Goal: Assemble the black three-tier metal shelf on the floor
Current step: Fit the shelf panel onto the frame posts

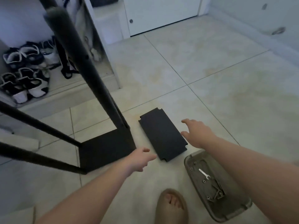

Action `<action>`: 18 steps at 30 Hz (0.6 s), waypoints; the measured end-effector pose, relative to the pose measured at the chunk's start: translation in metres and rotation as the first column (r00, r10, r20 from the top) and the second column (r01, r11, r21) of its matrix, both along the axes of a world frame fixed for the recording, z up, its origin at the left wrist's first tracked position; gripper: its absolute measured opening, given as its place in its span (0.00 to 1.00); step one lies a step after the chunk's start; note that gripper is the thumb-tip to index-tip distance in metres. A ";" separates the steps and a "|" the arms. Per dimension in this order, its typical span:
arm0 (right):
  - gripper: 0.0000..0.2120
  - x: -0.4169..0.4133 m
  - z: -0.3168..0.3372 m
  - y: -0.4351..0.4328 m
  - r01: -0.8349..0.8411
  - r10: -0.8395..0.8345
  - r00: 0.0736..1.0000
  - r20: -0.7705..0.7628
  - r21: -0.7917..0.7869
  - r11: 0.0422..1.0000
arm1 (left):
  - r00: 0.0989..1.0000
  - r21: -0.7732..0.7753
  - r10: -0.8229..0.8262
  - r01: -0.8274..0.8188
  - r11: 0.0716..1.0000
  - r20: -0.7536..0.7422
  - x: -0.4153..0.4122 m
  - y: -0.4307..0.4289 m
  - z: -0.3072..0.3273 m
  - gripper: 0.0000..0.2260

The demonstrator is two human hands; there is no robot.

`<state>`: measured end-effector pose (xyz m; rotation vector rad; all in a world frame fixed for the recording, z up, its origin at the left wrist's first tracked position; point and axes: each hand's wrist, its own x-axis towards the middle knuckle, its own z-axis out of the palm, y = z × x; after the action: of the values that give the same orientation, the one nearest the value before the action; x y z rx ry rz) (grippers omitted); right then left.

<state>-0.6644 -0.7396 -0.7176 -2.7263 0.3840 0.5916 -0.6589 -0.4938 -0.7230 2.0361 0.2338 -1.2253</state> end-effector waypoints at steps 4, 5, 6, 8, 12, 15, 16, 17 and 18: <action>0.27 0.035 -0.063 -0.006 -0.076 0.076 0.995 -0.059 -0.007 0.997 | 0.989 0.063 0.136 -0.132 0.989 -0.061 0.020 -0.037 -0.064 0.34; 0.28 0.042 -0.079 -0.007 -0.089 0.089 0.993 -0.073 0.002 0.996 | 0.985 0.084 0.163 -0.158 0.984 -0.053 0.025 -0.045 -0.080 0.36; 0.28 0.048 -0.094 -0.009 -0.099 0.099 0.992 -0.084 0.011 0.995 | 0.980 0.099 0.193 -0.189 0.977 -0.041 0.031 -0.052 -0.095 0.36; 0.29 0.058 -0.122 -0.010 -0.102 0.105 0.990 -0.099 0.032 0.994 | 0.962 0.088 0.274 -0.271 0.959 -0.022 0.042 -0.063 -0.123 0.33; 0.29 0.072 -0.156 -0.007 -0.010 0.032 0.988 -0.148 0.147 0.989 | 0.916 0.026 0.401 -0.401 0.916 -0.003 0.057 -0.072 -0.158 0.20; 0.28 0.078 -0.164 -0.004 0.090 -0.045 0.986 -0.161 0.281 0.956 | 0.882 -0.006 0.471 -0.471 0.882 0.008 0.060 -0.071 -0.165 0.14; 0.28 0.078 -0.164 -0.004 0.124 -0.080 0.986 -0.148 0.315 0.941 | 0.876 -0.005 0.482 -0.482 0.876 0.018 0.060 -0.072 -0.164 0.13; 0.27 0.078 -0.162 -0.005 0.158 -0.118 0.984 -0.135 0.343 0.926 | 0.874 0.000 0.485 -0.485 0.874 0.032 0.061 -0.072 -0.161 0.13; 0.26 0.078 -0.159 -0.006 0.193 -0.156 0.979 -0.128 0.368 0.910 | 0.873 0.005 0.484 -0.485 0.874 0.050 0.062 -0.072 -0.158 0.12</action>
<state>-0.5867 -0.7454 -0.8767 -2.2721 0.4765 0.6715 -0.5966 -0.5662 -0.8807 1.8587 0.6908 -0.8576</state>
